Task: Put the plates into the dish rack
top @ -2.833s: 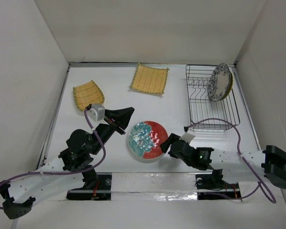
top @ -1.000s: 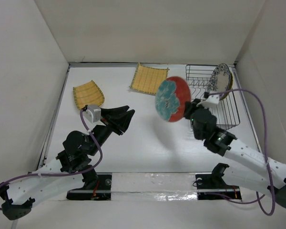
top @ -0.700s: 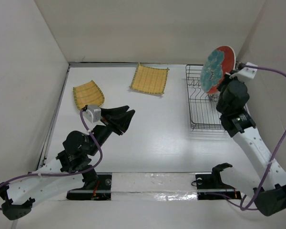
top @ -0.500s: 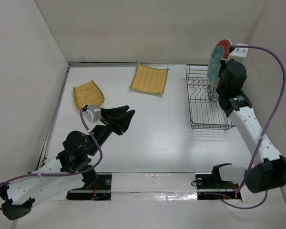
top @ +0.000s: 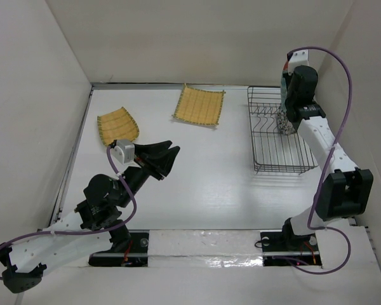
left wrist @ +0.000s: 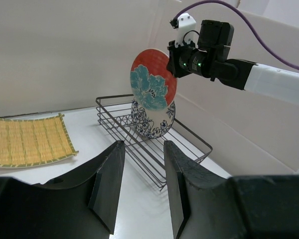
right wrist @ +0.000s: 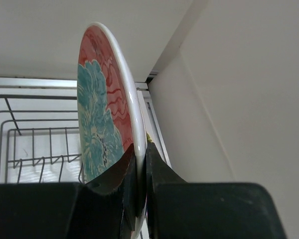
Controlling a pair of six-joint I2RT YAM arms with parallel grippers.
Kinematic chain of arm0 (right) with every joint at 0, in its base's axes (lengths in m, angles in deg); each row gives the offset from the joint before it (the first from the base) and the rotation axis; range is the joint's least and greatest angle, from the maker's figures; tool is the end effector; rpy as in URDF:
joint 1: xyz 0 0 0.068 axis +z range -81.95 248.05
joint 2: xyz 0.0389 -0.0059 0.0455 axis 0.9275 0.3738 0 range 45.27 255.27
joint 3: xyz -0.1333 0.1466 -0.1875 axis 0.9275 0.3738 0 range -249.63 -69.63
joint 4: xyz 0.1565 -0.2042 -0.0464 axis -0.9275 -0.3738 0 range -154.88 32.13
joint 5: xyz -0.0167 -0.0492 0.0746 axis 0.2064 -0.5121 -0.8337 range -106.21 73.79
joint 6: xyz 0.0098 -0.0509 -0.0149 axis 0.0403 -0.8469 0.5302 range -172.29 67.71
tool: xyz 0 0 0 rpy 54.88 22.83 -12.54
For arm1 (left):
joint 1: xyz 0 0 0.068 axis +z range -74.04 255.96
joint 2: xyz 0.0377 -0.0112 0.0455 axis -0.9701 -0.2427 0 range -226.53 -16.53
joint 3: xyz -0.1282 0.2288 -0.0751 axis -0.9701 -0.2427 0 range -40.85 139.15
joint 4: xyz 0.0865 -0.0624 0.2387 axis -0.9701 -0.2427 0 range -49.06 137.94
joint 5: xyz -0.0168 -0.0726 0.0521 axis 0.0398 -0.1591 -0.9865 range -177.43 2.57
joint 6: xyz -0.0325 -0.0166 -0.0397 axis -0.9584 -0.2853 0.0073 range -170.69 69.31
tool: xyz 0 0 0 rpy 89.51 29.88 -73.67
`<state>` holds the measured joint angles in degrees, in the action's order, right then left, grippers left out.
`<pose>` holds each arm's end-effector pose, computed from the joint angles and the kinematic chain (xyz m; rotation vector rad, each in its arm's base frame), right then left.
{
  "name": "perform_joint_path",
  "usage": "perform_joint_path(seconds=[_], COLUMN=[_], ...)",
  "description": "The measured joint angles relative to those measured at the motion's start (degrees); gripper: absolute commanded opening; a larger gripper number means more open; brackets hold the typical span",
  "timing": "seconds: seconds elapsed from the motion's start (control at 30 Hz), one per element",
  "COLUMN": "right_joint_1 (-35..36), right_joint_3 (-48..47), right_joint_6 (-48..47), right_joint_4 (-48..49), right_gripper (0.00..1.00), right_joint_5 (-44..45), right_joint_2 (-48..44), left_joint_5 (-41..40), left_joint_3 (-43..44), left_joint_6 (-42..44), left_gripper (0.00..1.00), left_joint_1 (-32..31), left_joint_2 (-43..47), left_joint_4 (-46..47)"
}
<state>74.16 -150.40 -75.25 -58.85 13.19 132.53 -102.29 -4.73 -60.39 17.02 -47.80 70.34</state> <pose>0.3616 0.0211 0.3954 -0.0473 1.7266 -0.6533 0.0747 -0.1065 0.3807 0.2518 1.1316 -0.9260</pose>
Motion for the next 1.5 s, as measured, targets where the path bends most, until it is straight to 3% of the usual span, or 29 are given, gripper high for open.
perform_joint_path(seconds=[0.8, 1.23, 1.4, 1.5], right_joint_1=[-2.03, -0.26, -0.13, -0.13], right_joint_3=[0.22, 9.99, 11.10, 11.37], right_joint_6=[2.23, 7.76, 9.31, 10.54], right_joint_4=[-3.39, -0.85, 0.28, 0.63], right_gripper=[0.00, 0.00, 0.13, 0.29], right_joint_5=[2.08, 2.12, 2.75, 3.39], right_joint_2=[4.11, 3.85, 3.50, 3.39], left_joint_5=[-0.15, -0.17, -0.17, -0.15], left_joint_3=[0.00, 0.00, 0.00, 0.00], left_joint_6=[0.00, 0.00, 0.00, 0.00], left_gripper=[0.34, 0.34, 0.34, 0.34], left_joint_1=[0.00, 0.00, 0.00, 0.00], left_joint_2=[0.00, 0.00, 0.00, 0.00], left_joint_4=[0.00, 0.00, 0.00, 0.00])
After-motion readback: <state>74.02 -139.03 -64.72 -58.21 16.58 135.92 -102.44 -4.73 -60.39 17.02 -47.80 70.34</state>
